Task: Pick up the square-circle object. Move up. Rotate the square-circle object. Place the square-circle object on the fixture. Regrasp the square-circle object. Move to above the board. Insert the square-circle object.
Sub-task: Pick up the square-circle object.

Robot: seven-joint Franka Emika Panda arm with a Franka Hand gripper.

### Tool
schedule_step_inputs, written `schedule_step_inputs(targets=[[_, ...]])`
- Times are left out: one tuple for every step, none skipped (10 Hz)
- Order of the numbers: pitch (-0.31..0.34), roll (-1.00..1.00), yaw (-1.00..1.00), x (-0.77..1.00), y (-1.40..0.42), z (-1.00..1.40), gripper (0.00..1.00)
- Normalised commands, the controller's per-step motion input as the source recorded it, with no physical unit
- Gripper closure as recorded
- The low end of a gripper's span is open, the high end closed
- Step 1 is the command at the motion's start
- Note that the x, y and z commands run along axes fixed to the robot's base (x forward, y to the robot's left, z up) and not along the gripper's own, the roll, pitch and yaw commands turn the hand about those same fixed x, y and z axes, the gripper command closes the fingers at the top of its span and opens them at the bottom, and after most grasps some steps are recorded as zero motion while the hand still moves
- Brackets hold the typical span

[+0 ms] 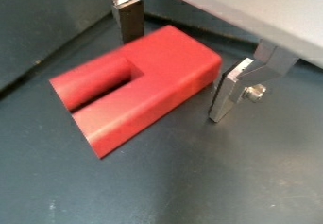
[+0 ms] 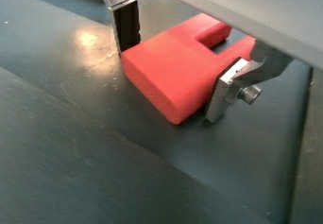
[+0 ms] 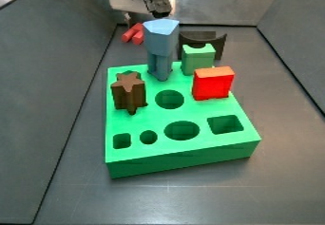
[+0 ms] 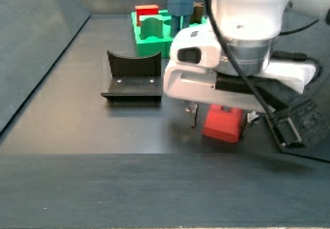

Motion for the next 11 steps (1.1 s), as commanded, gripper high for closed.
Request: schedule_step_inputs(targets=[[0.0, 0.0, 0.0, 0.0, 0.0, 0.02, 0.0], [0.0, 0.0, 0.0, 0.0, 0.0, 0.0, 0.0], [0.0, 0.0, 0.0, 0.0, 0.0, 0.0, 1.0], [0.0, 0.0, 0.0, 0.0, 0.0, 0.0, 1.0], [0.0, 0.0, 0.0, 0.0, 0.0, 0.0, 1.0], [0.0, 0.0, 0.0, 0.0, 0.0, 0.0, 1.0], [0.0, 0.0, 0.0, 0.0, 0.0, 0.0, 1.0], [0.0, 0.0, 0.0, 0.0, 0.0, 0.0, 1.0], [0.0, 0.0, 0.0, 0.0, 0.0, 0.0, 1.0], [0.0, 0.0, 0.0, 0.0, 0.0, 0.0, 1.0], [0.0, 0.0, 0.0, 0.0, 0.0, 0.0, 1.0]])
